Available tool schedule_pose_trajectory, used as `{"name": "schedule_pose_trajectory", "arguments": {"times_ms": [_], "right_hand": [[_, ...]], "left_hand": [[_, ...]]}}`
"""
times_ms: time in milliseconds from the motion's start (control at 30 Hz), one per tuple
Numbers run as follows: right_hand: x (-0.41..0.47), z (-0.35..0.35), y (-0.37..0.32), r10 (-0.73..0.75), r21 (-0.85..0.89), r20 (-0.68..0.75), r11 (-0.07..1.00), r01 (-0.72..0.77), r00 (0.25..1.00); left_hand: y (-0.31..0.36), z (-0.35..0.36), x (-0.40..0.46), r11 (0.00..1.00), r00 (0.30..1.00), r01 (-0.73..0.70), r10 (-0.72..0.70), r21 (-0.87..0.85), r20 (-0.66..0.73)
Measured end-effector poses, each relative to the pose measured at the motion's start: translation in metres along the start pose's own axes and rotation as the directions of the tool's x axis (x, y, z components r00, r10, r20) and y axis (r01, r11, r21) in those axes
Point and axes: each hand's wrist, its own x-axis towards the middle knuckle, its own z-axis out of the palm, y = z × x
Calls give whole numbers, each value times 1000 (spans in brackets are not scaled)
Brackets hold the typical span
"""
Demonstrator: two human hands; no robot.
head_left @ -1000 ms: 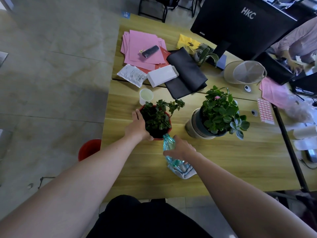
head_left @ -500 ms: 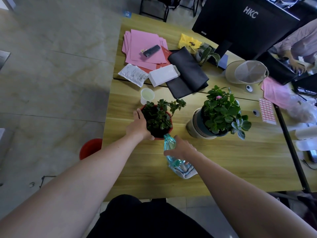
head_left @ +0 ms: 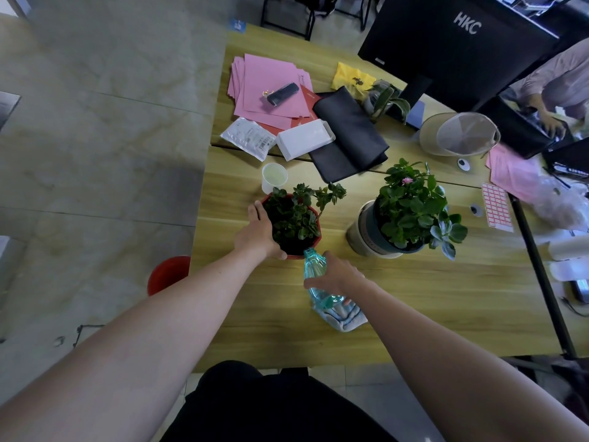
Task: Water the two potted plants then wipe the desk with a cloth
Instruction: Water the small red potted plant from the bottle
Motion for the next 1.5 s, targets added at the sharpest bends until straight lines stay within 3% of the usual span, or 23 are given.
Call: {"name": "schedule_pose_trajectory", "arguments": {"times_ms": [1500], "right_hand": [[3,-2,-2,-2,-13,5,1000,2,1000]], "left_hand": [[0,1,2,1000,1000,-5,5,-2,1]]}}
